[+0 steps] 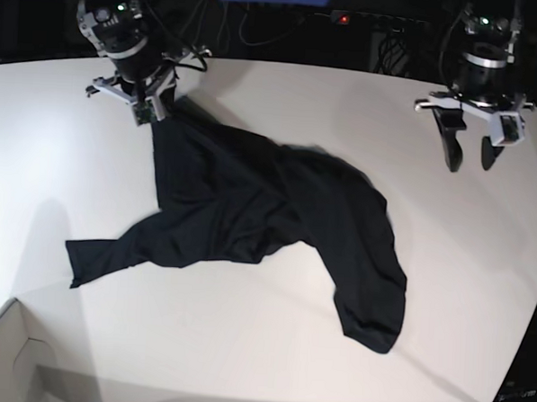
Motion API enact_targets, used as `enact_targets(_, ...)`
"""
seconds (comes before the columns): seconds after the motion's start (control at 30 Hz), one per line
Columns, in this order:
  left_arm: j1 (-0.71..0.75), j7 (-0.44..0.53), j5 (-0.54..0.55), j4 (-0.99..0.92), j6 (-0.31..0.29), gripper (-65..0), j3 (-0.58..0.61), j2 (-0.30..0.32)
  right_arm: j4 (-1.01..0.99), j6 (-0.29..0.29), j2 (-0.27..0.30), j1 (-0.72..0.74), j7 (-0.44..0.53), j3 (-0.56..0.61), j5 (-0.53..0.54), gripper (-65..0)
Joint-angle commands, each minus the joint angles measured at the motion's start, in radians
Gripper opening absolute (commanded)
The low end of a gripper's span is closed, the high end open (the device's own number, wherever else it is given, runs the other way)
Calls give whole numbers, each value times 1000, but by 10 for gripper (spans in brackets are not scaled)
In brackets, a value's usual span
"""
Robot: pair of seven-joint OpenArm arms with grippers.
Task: Layout the t-shirt on the table in an organized manner, then fold the t-shirt properly
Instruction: 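Lift the grasped shirt edge with the right gripper and pull it back, then reach the left gripper to the shirt's bunched end and grasp it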
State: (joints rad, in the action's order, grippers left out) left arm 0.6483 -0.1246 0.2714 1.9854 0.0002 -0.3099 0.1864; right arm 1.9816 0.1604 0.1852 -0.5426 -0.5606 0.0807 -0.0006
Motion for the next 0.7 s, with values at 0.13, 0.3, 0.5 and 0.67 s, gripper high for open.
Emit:
enact_targets(0.13, -126, 9, -1, 16, -2, -326, 13, 8, 0, -3, -22, 5, 24, -9, 0, -650)
enact_targets(0.3, -344, -195, -1, 15, 4, -326, 68, 6, 0, -3, -23, 9, 24, -6, 0, -650)
enact_targets(0.5, -611, -323, -11, -159, 4, -326, 142, -37, -1, -3, -23, 11, 23, -6, 0, -650)
enact_targets(0.67, -786, -323, -11, -467, 4, -326, 203, -57, -3, -3, -23, 13, 23, -5, 0, -650)
